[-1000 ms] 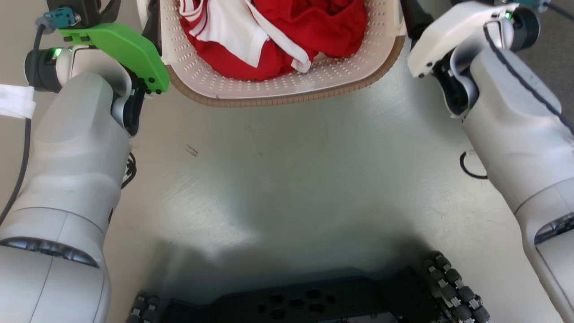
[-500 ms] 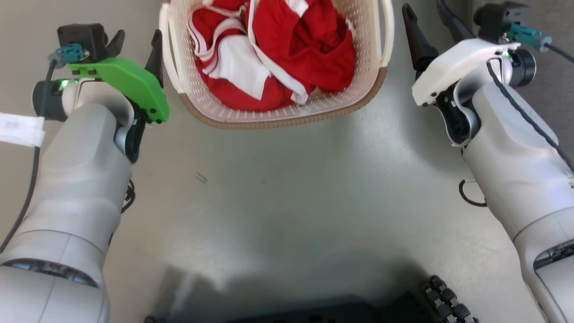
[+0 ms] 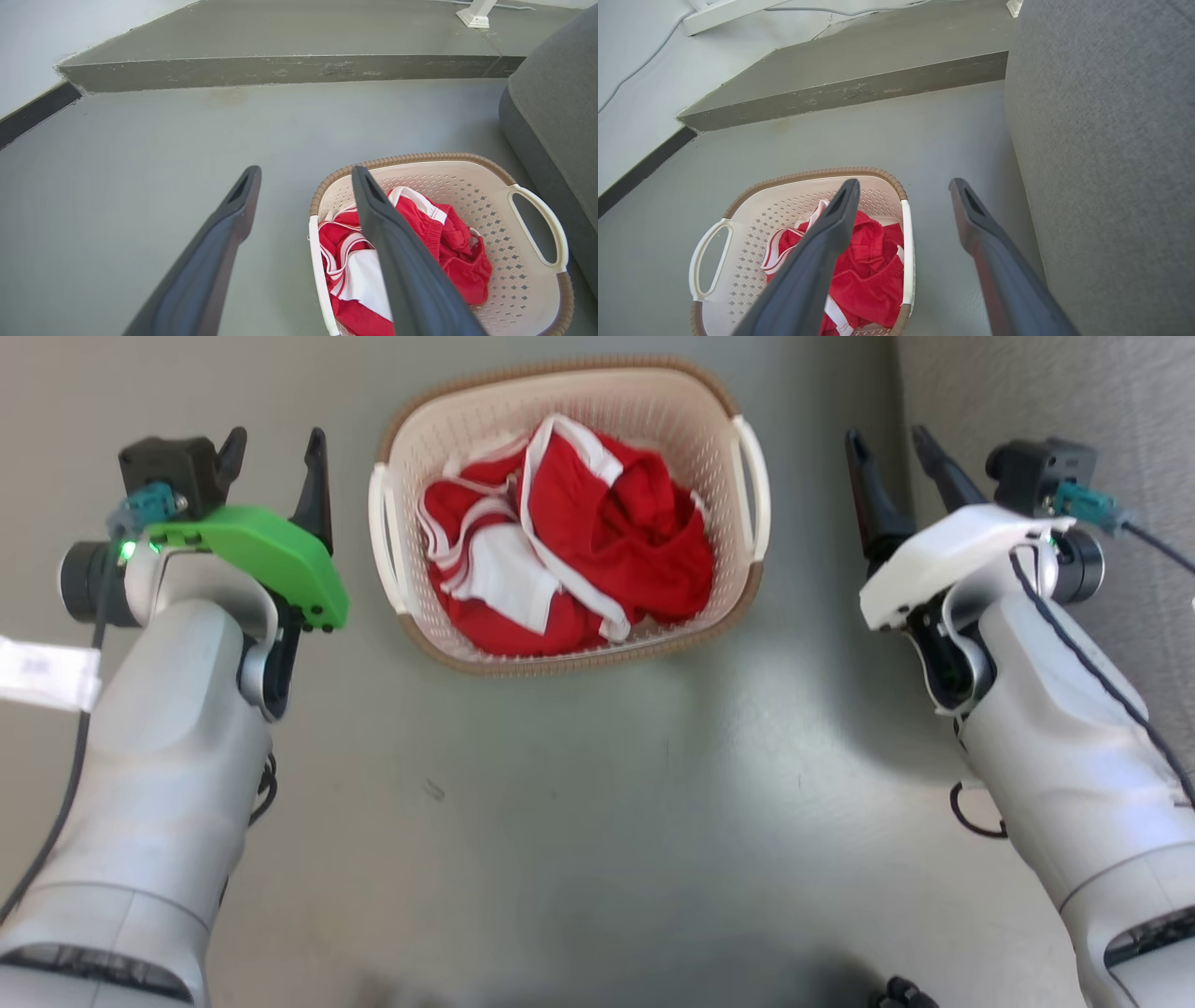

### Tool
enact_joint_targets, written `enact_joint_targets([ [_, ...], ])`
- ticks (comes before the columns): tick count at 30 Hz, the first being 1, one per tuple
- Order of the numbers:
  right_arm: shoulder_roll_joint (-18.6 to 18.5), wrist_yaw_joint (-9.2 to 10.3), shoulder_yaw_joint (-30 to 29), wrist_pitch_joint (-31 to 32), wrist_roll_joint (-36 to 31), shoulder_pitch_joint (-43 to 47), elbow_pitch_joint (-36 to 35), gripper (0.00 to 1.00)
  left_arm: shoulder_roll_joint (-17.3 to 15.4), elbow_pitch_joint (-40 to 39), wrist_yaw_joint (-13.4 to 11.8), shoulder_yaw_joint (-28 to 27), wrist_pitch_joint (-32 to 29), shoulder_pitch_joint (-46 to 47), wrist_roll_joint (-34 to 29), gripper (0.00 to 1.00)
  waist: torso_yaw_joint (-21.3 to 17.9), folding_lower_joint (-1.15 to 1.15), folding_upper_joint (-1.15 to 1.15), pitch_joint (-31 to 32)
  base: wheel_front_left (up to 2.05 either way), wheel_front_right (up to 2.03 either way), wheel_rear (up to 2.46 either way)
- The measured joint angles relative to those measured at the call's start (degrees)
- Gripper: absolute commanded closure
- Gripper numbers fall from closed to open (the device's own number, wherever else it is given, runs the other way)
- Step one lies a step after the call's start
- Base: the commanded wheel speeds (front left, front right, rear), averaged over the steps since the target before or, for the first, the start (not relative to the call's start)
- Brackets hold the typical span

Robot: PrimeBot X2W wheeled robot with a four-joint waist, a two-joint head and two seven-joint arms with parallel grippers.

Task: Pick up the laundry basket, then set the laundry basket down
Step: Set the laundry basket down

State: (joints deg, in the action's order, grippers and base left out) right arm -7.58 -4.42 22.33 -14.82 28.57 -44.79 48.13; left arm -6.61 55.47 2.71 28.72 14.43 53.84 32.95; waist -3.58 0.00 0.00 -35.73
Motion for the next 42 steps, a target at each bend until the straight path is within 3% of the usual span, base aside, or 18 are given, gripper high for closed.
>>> enact_joint_targets([
  [8, 0.00, 0.09, -1.79, 0.01, -1.55, 4.99, -3.58, 0.00, -0.35, -6.55, -1.81, -2.23, 0.00, -6.54, -2.89, 0.00, -0.42, 0.00, 0.00, 6.61, 0.00, 0.00, 0.00],
  [19, 0.12, 1.69, -4.91, 0.05, -5.05, 14.13, -10.79, 0.00, -1.36, -17.49, -5.28, -5.02, 0.00, -18.98, -7.02, 0.00, -0.94, 0.00, 0.00, 17.36, 0.00, 0.00, 0.00],
  [42, -0.11, 5.26, -6.98, 0.05, -10.58, 29.27, -21.57, 0.00, -1.43, -34.17, -8.25, -9.79, 0.00, -39.19, -12.03, 0.00, -0.69, 0.00, 0.00, 31.68, 0.00, 0.00, 0.00],
])
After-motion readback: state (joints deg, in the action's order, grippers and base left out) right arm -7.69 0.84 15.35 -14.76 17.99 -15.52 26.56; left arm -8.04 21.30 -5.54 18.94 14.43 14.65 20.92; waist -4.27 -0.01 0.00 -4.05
